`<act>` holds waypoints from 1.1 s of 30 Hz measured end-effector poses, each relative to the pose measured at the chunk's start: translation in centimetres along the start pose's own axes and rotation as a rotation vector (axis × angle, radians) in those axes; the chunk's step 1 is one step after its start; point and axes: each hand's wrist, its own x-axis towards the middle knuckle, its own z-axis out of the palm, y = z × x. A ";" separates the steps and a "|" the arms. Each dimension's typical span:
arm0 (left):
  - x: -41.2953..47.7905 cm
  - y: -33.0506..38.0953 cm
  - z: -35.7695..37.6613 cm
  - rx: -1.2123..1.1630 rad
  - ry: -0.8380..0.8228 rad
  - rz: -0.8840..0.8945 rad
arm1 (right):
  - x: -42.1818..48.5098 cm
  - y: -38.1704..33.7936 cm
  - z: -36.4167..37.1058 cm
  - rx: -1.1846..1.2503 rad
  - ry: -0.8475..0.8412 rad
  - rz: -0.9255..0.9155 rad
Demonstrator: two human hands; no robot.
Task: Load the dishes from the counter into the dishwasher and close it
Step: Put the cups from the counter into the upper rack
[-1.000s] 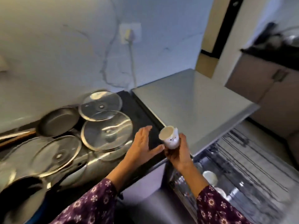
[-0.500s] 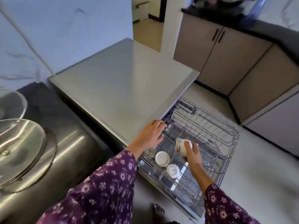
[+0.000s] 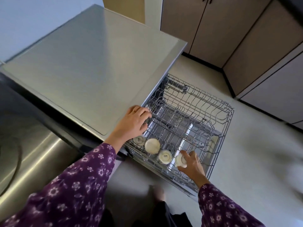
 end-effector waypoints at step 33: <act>-4.5 0.5 -4.1 -0.147 0.143 -0.175 | -0.8 -6.1 -1.0 -0.091 0.110 -0.130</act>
